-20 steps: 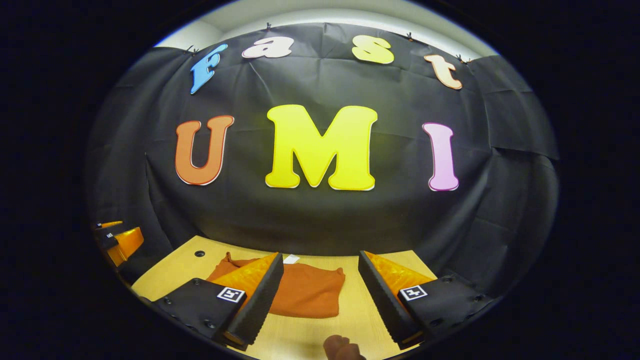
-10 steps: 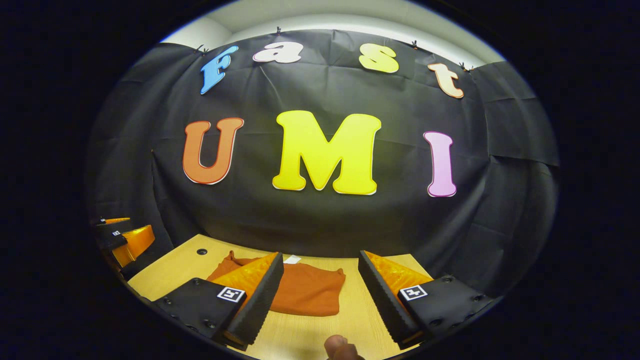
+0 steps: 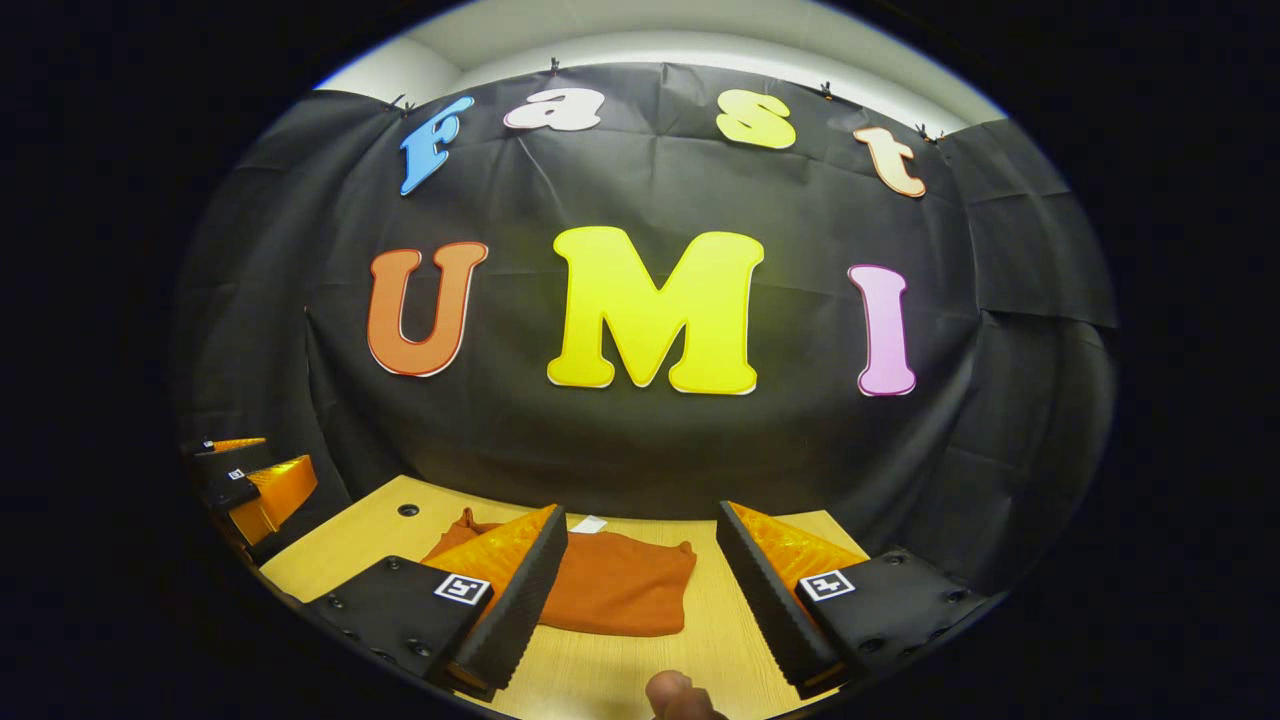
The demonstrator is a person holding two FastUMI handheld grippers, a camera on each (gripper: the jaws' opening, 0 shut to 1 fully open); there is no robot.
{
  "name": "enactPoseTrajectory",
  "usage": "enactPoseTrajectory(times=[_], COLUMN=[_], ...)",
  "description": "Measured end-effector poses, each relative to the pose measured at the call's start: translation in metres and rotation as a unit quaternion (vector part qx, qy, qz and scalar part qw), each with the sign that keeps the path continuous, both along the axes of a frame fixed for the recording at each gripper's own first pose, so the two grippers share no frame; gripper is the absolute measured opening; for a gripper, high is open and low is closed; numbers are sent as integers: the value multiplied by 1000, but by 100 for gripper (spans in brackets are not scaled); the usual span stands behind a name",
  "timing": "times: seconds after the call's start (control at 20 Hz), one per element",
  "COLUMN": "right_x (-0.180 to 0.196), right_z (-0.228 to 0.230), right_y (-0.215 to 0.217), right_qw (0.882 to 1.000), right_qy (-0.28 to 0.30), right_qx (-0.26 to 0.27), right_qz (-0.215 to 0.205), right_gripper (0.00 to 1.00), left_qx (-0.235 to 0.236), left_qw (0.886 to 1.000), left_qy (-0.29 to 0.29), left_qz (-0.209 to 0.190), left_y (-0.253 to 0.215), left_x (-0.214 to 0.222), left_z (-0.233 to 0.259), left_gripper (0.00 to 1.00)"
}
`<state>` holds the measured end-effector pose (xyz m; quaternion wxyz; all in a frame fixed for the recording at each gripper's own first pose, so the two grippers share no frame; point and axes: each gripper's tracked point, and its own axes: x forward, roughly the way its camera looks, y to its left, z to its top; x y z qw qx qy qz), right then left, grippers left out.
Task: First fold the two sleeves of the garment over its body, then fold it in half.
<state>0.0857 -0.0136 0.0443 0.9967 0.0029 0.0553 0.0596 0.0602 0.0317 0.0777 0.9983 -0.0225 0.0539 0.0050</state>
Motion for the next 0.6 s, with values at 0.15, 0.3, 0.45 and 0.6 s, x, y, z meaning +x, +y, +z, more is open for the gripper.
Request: enactPoseTrajectory(times=[0.15,0.3,0.45,0.6], right_x=[0,1,0,-2], right_z=[3,3,2,2], right_y=[0,-1,-4,-3], right_qw=[1000,1000,1000,1000], right_qy=[-3,-3,-2,-2], right_qx=[1,5,6,5], right_qz=[1,0,-1,2], right_gripper=[96,96,96,96], left_qx=[8,13,11,9], left_qw=[1000,1000,1000,1000], left_qy=[-8,-17,-16,-18], left_qz=[6,8,6,4], left_y=[2,1,-2,-4], left_x=[-1,-1,-3,-4], left_z=[6,12,12,12], left_gripper=[98,100,98,98])
